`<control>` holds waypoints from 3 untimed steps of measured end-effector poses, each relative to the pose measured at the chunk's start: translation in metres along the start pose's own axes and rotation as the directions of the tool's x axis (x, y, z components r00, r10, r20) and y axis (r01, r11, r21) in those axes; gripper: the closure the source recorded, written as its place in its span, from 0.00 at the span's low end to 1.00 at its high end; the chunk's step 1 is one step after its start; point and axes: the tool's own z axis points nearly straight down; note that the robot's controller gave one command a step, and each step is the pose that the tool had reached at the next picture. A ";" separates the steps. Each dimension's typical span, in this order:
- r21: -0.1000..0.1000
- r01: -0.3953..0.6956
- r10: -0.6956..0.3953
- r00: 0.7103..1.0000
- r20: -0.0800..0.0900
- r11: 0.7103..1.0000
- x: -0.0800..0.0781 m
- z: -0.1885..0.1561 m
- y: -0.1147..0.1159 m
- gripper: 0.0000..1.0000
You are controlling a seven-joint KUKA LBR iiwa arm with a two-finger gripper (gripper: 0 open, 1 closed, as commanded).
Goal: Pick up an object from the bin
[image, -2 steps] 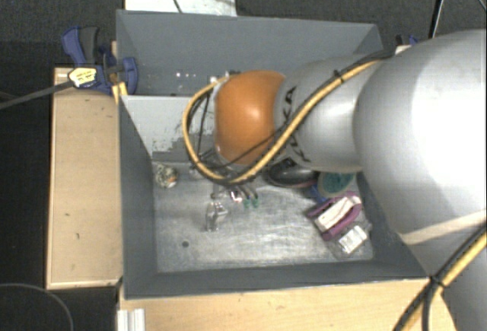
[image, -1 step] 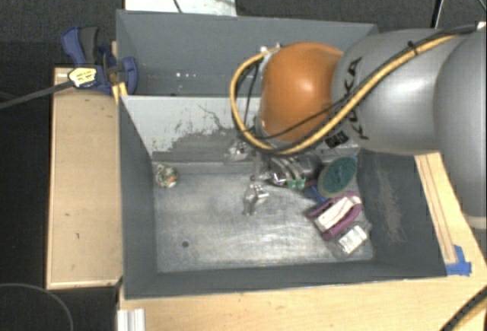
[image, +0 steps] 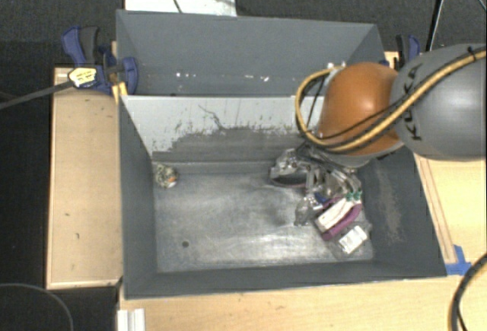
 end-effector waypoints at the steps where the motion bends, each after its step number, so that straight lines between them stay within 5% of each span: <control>1: -0.010 0.067 -0.066 0.998 0.017 0.998 -0.013 0.038 -0.073 0.00; 2: -0.006 0.173 -0.173 0.985 0.013 0.985 0.033 0.039 -0.143 0.00; 3: 0.000 0.387 -0.387 0.922 0.009 0.922 0.012 -0.032 -0.170 0.00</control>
Offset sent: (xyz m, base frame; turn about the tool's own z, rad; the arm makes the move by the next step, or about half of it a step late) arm 0.0267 -0.0710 -0.0402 -0.0709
